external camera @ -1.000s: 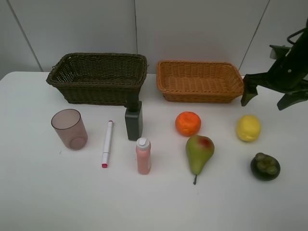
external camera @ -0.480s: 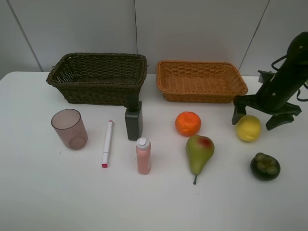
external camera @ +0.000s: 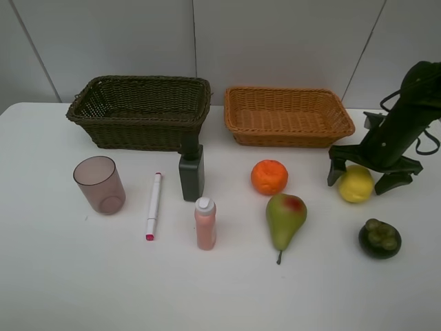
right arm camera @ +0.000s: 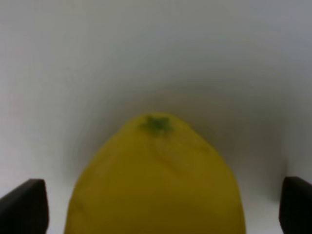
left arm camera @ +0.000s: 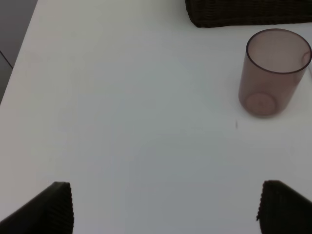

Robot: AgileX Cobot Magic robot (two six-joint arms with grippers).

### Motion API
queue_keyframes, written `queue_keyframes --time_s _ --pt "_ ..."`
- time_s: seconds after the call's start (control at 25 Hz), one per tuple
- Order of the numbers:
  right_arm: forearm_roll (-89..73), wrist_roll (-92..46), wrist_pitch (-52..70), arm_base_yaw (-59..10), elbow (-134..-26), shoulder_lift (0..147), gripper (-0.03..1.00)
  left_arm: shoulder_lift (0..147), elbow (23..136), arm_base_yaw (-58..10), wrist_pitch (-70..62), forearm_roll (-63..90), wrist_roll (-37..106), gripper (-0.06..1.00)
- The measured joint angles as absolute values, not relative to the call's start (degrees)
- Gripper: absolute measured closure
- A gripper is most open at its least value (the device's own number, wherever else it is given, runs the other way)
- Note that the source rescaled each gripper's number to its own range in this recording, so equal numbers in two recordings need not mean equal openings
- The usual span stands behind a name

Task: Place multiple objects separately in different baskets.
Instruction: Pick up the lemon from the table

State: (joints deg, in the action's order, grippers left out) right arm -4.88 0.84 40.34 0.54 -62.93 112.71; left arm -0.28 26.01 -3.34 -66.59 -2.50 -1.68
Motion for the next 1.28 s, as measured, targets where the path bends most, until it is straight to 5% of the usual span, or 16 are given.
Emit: queue_keyframes --time_s 0.12,0.2,0.28,0.36,0.4,1.28 --pt "-4.88 0.84 40.29 0.54 -62.87 112.71 0.03 -0.28 26.01 -3.34 -66.59 -2.5 -1.68 -0.06" --pt "-4.88 0.84 40.29 0.54 -62.87 112.71 0.19 -0.28 26.01 -3.34 -66.59 -2.5 -1.68 -0.06" --pt "-4.88 0.84 40.29 0.54 -62.87 112.71 0.46 -0.28 26.01 -3.34 -66.59 -2.5 -1.68 -0.06" --pt "-4.88 0.84 40.29 0.54 -62.87 112.71 0.87 -0.28 26.01 -3.34 -66.59 -2.5 -1.68 -0.06" --pt "-4.81 0.84 40.29 0.54 -62.87 112.71 0.97 -0.28 26.01 -3.34 -66.59 -2.5 -1.68 -0.06" --pt "-2.44 0.61 45.55 0.54 -63.49 109.92 0.96 -0.28 26.01 -3.34 -66.59 -2.5 -1.68 -0.06"
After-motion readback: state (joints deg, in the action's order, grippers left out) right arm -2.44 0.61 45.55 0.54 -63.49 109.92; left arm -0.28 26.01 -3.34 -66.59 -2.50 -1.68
